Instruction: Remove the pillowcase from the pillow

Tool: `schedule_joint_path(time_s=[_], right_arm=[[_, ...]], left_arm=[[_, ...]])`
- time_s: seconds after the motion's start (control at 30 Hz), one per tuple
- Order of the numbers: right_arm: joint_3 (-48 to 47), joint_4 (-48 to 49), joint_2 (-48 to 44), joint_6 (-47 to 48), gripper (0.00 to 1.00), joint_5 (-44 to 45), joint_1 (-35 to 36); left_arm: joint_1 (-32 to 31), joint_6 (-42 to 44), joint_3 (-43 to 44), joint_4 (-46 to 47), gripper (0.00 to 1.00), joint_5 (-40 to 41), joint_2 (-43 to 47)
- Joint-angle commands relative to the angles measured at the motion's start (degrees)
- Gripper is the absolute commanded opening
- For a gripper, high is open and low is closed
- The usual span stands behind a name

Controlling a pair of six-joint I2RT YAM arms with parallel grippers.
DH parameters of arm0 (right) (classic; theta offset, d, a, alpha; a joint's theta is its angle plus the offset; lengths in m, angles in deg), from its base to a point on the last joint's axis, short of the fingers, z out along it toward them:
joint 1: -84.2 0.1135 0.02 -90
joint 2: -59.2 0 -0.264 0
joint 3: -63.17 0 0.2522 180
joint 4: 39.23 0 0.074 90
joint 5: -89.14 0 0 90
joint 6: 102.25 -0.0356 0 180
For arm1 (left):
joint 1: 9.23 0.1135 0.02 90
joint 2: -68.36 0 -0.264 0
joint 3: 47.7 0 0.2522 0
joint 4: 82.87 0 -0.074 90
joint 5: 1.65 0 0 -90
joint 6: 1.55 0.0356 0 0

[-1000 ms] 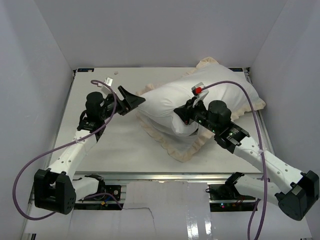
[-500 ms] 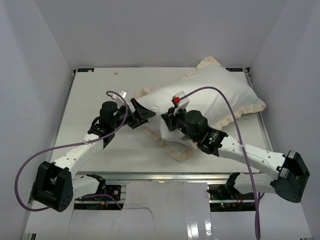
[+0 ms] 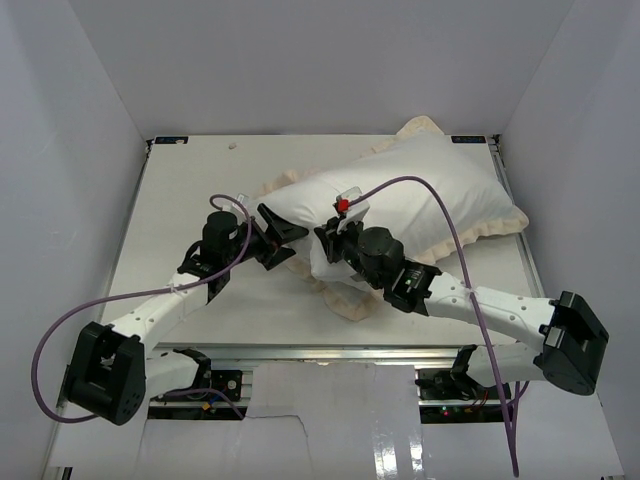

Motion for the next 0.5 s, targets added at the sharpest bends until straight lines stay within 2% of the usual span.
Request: schedule_joint_path(time_s=[0.0, 0.13, 0.17, 0.27, 0.3, 0.33, 0.37, 0.43, 0.47], right_arm=[[-0.9, 11.7, -0.9, -0.7, 0.08, -0.1, 1.7], [2.7, 14.6, -2.3, -2.8, 0.08, -1.4, 2.7], [3.5, 15.0, -2.7, -3.0, 0.08, -1.8, 3.0], [3.6, 14.3, -2.9, -3.6, 0.08, -2.5, 3.6], [3.6, 13.6, -3.1, -3.8, 0.10, -2.9, 3.6], [3.7, 13.1, -3.3, -4.0, 0.16, -4.6, 3.6], [3.6, 12.4, -3.6, -4.1, 0.37, -5.6, 3.6], [3.4, 9.2, -4.6, -4.4, 0.56, -7.4, 3.6], [3.1, 7.7, -4.9, -3.9, 0.69, -7.8, 3.6]], left_arm=[[-0.4, -1.9, 3.3, 1.9, 0.98, -0.4, -1.6], [-0.4, -2.1, 5.1, 4.0, 0.97, -1.9, -4.6], [-0.5, -2.0, 5.2, 6.0, 0.92, -2.4, -5.3], [-0.5, -4.4, 3.1, 12.2, 0.48, -4.3, -7.2], [-0.4, -5.1, 2.2, 13.7, 0.27, -4.6, -7.3], [-0.5, -5.4, 1.2, 15.8, 0.14, -4.9, -7.5], [-0.5, -5.1, 1.1, 16.1, 0.00, -5.0, -7.6], [-0.4, -4.6, 0.7, 16.1, 0.00, -5.4, -7.3], [-0.4, -3.9, 0.5, 16.1, 0.00, -5.4, -7.0]])
